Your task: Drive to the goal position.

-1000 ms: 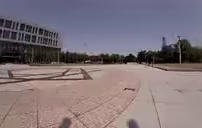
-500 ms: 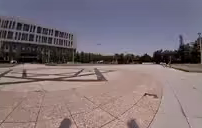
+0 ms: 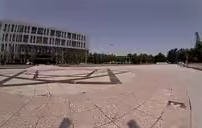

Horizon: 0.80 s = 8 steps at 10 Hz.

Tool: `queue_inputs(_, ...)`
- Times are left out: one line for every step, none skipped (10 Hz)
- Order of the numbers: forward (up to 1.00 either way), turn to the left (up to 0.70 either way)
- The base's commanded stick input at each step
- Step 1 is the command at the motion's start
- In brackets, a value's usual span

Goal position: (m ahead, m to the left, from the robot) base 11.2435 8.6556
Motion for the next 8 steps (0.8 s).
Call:
queue_inputs(1.00,0.00)
queue_inputs(1.00,0.00)
queue_inputs(1.00,0.00)
queue_inputs(1.00,0.00)
queue_inputs(1.00,0.00)
queue_inputs(1.00,0.00)
queue_inputs(1.00,0.00)
queue_inputs(1.00,0.00)
